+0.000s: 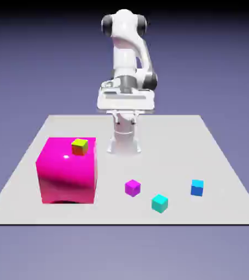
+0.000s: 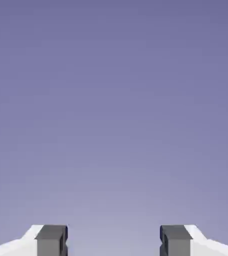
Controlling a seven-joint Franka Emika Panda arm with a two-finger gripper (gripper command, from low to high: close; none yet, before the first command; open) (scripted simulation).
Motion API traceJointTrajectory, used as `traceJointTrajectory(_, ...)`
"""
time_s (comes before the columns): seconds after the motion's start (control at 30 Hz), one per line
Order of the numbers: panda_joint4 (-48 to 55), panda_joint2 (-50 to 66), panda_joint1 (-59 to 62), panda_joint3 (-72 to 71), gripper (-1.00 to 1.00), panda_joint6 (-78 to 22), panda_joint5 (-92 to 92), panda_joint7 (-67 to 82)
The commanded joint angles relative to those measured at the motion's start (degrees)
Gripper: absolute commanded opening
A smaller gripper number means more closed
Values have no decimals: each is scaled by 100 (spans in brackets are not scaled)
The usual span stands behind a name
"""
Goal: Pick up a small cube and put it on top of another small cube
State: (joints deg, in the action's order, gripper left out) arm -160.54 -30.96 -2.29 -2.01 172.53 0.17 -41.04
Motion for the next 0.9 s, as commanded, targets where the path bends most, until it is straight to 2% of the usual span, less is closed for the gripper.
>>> traceJointTrajectory(0.0, 8, 208, 40, -188, 0, -247, -244, 52)
traceJointTrajectory(0.87, 101, 5199, 1515, -4562, 0, -6321, -6686, 1027)
